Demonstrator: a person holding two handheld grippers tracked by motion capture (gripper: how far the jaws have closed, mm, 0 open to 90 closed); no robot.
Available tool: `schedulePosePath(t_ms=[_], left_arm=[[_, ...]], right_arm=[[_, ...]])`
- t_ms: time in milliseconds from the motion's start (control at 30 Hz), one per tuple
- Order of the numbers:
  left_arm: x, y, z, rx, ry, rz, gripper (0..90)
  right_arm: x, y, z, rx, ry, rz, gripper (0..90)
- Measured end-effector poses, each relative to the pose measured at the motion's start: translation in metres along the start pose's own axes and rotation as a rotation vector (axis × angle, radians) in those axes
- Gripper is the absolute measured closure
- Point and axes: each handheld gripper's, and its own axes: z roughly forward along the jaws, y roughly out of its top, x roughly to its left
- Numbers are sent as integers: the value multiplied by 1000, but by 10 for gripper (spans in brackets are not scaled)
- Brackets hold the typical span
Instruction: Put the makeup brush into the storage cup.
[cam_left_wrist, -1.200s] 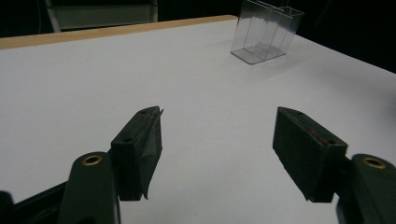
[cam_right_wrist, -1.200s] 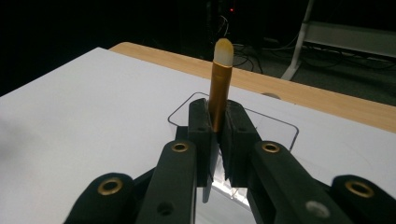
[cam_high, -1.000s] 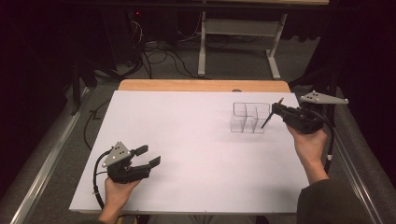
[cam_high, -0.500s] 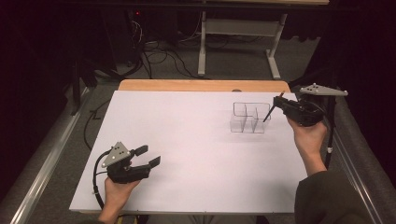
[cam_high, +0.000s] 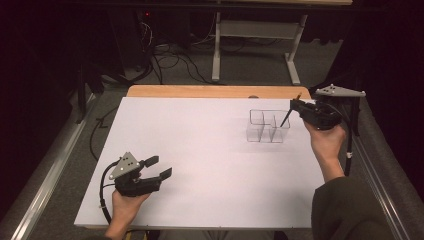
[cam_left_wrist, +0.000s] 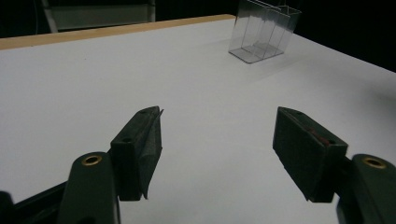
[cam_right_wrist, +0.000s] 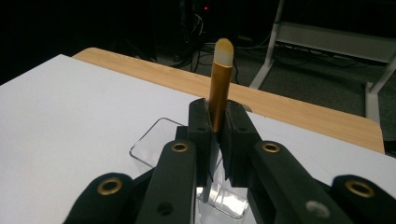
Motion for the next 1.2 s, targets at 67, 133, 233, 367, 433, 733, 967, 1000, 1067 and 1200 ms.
schedulePosePath(t_ms=[67, 133, 233, 367, 433, 733, 967, 1000, 1067, 1200], left_arm=[[0, 0, 0, 1, 1, 0, 332], [0, 0, 0, 3, 4, 0, 332], [0, 0, 0, 3, 3, -1, 331], [0, 0, 0, 2, 0, -1, 331], [0, 0, 0, 2, -1, 1, 331], [0, 0, 0, 5, -3, 1, 331], [0, 0, 0, 3, -4, -1, 331], [0, 0, 0, 2, -4, -2, 331], [0, 0, 0, 3, -4, -1, 331], [0, 0, 0, 2, -5, 0, 331]], right_arm=[[-1, -1, 2, -5, -5, 9, 853], [-1, -2, 5, -4, -11, 21, 853], [-1, -3, 9, -2, -22, 23, 853], [-1, -3, 13, -1, -30, 24, 853], [-1, -4, 15, 10, -39, 27, 853], [-3, -6, 22, 22, -46, 26, 853], [-1, -7, 26, 35, -45, 27, 851], [-1, -7, 27, 38, -47, 26, 851], [0, -8, 28, 46, -44, 27, 851], [-1, -9, 31, 59, -48, 29, 850]])
